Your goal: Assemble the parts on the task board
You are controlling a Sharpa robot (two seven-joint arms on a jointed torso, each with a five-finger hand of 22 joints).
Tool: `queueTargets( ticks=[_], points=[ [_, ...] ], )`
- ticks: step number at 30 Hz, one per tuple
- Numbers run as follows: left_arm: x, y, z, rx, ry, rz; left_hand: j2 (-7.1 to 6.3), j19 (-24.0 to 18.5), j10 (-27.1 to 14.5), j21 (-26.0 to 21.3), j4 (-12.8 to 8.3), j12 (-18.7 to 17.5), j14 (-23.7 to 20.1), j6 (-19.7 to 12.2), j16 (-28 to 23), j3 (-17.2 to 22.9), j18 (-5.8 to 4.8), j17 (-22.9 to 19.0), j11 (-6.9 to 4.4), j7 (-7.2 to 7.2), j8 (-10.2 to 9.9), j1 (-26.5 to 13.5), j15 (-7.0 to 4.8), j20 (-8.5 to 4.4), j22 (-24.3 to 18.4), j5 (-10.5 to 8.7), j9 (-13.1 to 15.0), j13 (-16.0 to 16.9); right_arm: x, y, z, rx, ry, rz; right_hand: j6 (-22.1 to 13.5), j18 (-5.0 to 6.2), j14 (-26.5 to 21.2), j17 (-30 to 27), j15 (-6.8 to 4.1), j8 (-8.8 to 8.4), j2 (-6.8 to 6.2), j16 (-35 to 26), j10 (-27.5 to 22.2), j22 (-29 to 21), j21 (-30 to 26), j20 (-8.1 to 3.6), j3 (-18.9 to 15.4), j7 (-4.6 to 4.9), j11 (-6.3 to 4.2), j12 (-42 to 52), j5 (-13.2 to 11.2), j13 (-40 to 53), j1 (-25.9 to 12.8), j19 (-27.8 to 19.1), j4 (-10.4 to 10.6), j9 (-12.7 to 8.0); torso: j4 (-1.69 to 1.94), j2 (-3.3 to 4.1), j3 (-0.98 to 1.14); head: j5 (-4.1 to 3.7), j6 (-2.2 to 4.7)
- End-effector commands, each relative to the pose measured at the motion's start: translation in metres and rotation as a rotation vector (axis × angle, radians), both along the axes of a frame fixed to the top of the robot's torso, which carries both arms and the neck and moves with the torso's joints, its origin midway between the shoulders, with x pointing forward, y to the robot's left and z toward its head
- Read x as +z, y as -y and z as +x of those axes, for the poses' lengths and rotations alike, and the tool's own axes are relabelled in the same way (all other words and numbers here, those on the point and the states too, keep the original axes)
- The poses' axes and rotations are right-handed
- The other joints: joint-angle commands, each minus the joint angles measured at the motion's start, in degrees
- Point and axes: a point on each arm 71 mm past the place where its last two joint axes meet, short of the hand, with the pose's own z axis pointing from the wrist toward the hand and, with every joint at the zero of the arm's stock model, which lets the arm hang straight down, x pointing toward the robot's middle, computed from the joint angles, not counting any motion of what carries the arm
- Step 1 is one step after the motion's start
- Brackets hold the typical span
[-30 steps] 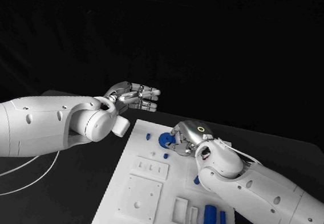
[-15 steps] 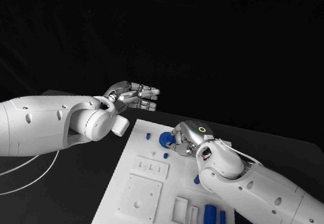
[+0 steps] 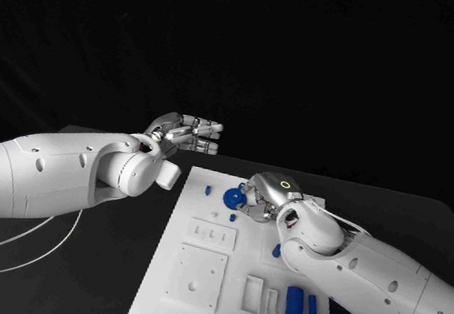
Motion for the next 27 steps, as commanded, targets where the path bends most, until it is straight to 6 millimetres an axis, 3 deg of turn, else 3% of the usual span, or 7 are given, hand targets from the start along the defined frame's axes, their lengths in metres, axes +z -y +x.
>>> queueTargets(
  ticks=[1, 8, 16, 22, 26, 27],
  points=[
    [0.002, 0.002, 0.000, -0.011, 0.010, -0.004, -0.27, 0.1, -0.4, 0.2, 0.0, -0.1, -0.1, -0.3, -0.3, 0.1, -0.05, 0.0, -0.12, -0.02, 0.0, -0.3, 0.13, 0.29, -0.1, -0.17, 0.0, 0.0, 0.000, -0.001, -0.001, 0.002, 0.003, -0.005, -0.3, -0.09, 0.0, 0.0, -0.16, 0.12, -0.32, -0.2, -0.4, 6.0, 0.0, -0.21, 0.0, 0.07, -0.05, -0.2, 0.3, 0.0, -0.2, 2.9, -0.2, -0.1, 0.04, -0.01, -0.05, -0.07, -0.01],
    [0.002, 0.002, 0.000, -0.010, 0.010, -0.004, -0.27, 0.1, -0.4, 0.2, 0.0, -0.1, -0.1, -0.3, -0.3, 0.1, -0.05, 0.0, -0.12, -0.02, 0.0, -0.3, 0.13, 0.29, -0.1, -0.17, 0.0, 0.0, 0.000, 0.000, 0.000, -0.003, 0.009, 0.002, -0.9, -0.05, -0.1, -0.1, -0.18, 0.11, -0.43, -0.4, -0.5, 6.0, -0.1, -0.23, -0.4, 0.20, 0.03, -0.3, 0.5, -0.1, -0.4, 2.9, 0.0, -0.2, 0.17, -0.03, -0.09, -0.21, 0.08],
    [0.002, -0.001, 0.001, -0.005, 0.012, -0.004, -0.27, 0.1, -0.4, 0.2, 0.0, -0.1, -0.1, -0.3, -0.3, 0.1, -0.05, 0.0, -0.12, -0.02, 0.0, -0.3, 0.13, 0.29, -0.1, -0.17, 0.0, 0.0, 0.005, 0.018, 0.001, -0.022, 0.016, 0.079, -2.5, 0.06, -0.1, -0.1, -0.14, 0.14, -0.60, -0.4, -0.5, 6.0, -0.2, -0.23, -0.2, 0.61, 0.20, -0.2, 1.7, -0.1, -0.4, 2.9, 0.5, -0.4, -0.10, -0.08, -0.03, -0.26, 0.32],
    [0.002, -0.006, 0.002, 0.006, 0.017, -0.002, -0.27, 0.1, -0.4, 0.2, 0.0, -0.1, -0.1, -0.3, -0.3, 0.1, -0.05, 0.0, -0.12, -0.02, 0.0, -0.3, 0.13, 0.29, -0.1, -0.17, 0.0, 0.0, 0.024, 0.049, 0.006, -0.036, 0.007, 0.205, -3.2, 0.24, -0.1, -0.1, -0.07, 0.12, -0.35, -0.5, -0.6, 6.1, -0.1, -0.12, -0.8, 0.81, 0.32, -0.1, 2.8, 0.0, -0.1, 2.9, 0.1, -0.7, -0.62, -0.30, 0.12, -0.77, 0.68],
    [0.002, -0.008, 0.002, 0.010, 0.018, -0.002, -0.31, 0.1, -0.4, 0.2, -0.1, -0.1, -0.1, -0.2, -0.3, 0.1, -0.05, 0.0, -0.14, -0.02, 0.0, -0.3, 0.12, 0.30, -0.1, -0.15, 0.0, 0.1, 0.035, 0.076, 0.011, -0.043, -0.032, 0.267, -2.9, 0.24, -0.1, 0.0, -0.03, 0.13, 0.06, -0.5, -0.6, 6.1, 0.1, -0.05, -2.5, 0.75, 0.28, 0.1, 4.2, 0.1, 0.1, 2.9, -0.4, -0.6, -1.32, -0.63, 0.43, -0.84, 0.72],
    [0.002, -0.010, 0.002, 0.010, 0.017, -0.002, -0.31, 0.1, -0.4, 0.2, -0.1, -0.1, -0.1, -0.2, -0.3, 0.1, -0.05, 0.0, -0.14, -0.02, 0.0, -0.3, 0.12, 0.30, -0.1, -0.15, 0.0, 0.1, 0.039, 0.089, 0.012, -0.029, -0.057, 0.283, -2.9, 0.25, -0.1, -0.1, 0.05, 0.12, 0.32, -0.5, -0.6, 6.0, -0.3, 0.01, -3.1, 0.78, 0.31, 0.1, 5.8, 0.2, 0.4, 2.7, -0.9, -0.7, -1.55, -0.72, 0.49, -0.96, 0.83]
  ],
)
